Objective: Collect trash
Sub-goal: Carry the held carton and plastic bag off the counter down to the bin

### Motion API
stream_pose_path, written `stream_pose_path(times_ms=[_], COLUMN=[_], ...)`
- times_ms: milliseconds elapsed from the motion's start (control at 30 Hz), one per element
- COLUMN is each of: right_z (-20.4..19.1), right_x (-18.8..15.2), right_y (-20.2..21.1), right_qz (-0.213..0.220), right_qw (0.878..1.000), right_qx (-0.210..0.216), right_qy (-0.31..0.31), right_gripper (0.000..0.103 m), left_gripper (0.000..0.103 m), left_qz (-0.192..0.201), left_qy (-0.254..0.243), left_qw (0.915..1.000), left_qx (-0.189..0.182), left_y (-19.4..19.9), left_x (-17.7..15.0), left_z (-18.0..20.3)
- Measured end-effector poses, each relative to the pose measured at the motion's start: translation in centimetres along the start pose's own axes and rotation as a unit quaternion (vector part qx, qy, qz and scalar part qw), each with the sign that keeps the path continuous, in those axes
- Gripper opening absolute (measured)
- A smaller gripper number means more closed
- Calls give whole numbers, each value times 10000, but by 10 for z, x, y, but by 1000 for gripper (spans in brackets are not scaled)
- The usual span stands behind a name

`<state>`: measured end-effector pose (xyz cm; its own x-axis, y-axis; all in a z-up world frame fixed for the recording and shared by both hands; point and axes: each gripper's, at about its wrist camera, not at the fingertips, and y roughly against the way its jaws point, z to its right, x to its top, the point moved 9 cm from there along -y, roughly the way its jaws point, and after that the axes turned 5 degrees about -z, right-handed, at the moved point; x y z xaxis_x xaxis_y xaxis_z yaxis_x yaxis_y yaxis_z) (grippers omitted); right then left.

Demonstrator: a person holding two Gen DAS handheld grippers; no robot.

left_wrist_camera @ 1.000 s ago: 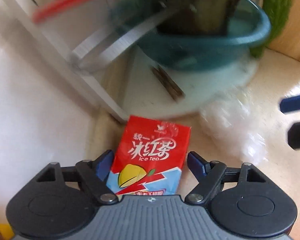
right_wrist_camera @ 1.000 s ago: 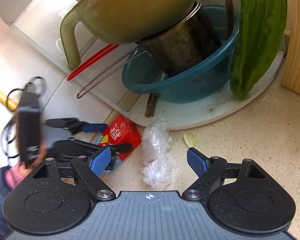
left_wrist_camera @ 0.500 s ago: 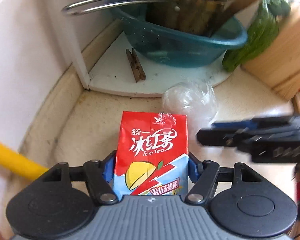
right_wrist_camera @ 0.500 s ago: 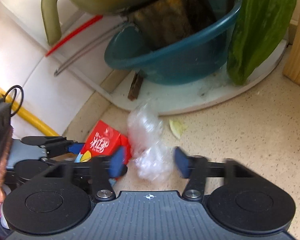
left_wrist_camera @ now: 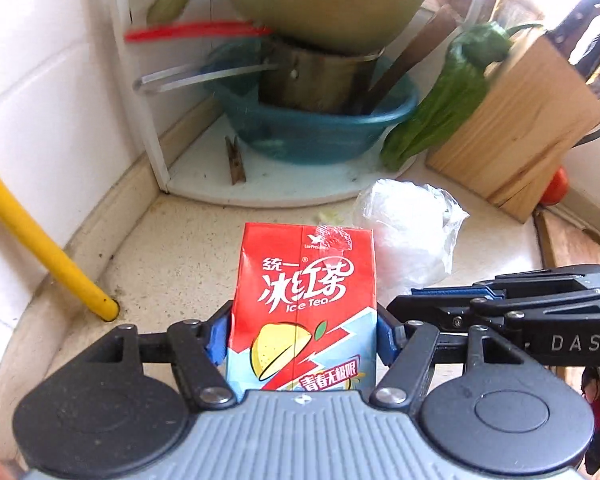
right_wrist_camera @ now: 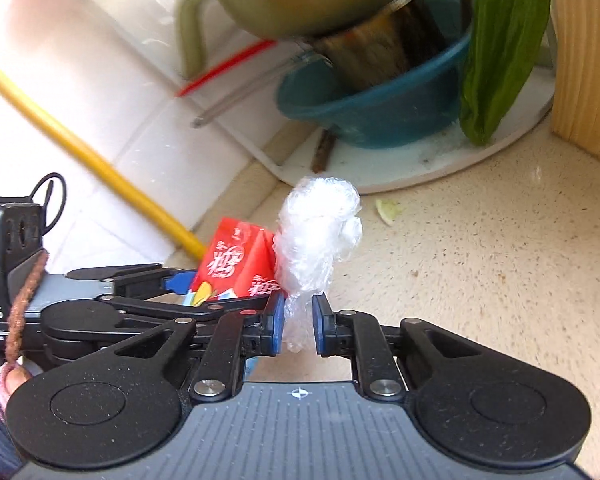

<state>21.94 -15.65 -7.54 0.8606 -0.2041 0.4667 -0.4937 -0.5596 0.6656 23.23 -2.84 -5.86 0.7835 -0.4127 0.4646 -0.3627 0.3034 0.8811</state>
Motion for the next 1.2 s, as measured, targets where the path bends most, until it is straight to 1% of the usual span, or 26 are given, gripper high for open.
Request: stream_pose_path(times_ms=[33, 167, 267, 333, 400, 500, 600, 700, 800, 900, 1000, 1200], right_z=[2, -12, -28, -38, -49, -65, -84, -103, -126, -149, -170, -201], right_x=[3, 0, -4, -8, -12, -21, -31, -42, -58, -82, -104, -147], right_y=[6, 24, 28, 29, 29, 30, 32, 29, 20, 14, 9, 0], right_qz=[44, 136, 112, 45, -20, -104, -167, -230, -390, -602, -791, -1157], right_qw=[10000, 9993, 9977, 9965, 9951, 9931, 9906, 9885, 9856, 9819, 9773, 9684], right_qx=[31, 257, 462, 574, 677, 776, 819, 855, 894, 966, 1054, 1242], right_qy=[51, 249, 474, 610, 717, 877, 1083, 1223, 1378, 1513, 1659, 1828], right_gripper=[21, 21, 21, 21, 21, 21, 21, 21, 21, 21, 21, 21], left_gripper=[62, 62, 62, 62, 62, 62, 62, 62, 62, 62, 62, 62], left_qz=[40, 244, 370, 429, 493, 569, 696, 777, 806, 771, 760, 700], left_qy=[6, 86, 204, 245, 335, 494, 564, 762, 978, 1248, 1415, 1751], left_qw=[10000, 9995, 9983, 9970, 9956, 9941, 9918, 9892, 9863, 9827, 9787, 9700], left_qx=[13, 189, 392, 590, 730, 778, 914, 983, 1055, 1129, 1279, 1537], left_y=[6, 5, 10, 7, 13, 32, 46, 61, 77, 91, 107, 132], left_x=[-1, 1, -3, -3, -8, -21, -32, -51, -77, -105, -132, -180], left_z=[2, 7, 10, 10, 10, 6, 2, -6, -13, -21, -25, -37])
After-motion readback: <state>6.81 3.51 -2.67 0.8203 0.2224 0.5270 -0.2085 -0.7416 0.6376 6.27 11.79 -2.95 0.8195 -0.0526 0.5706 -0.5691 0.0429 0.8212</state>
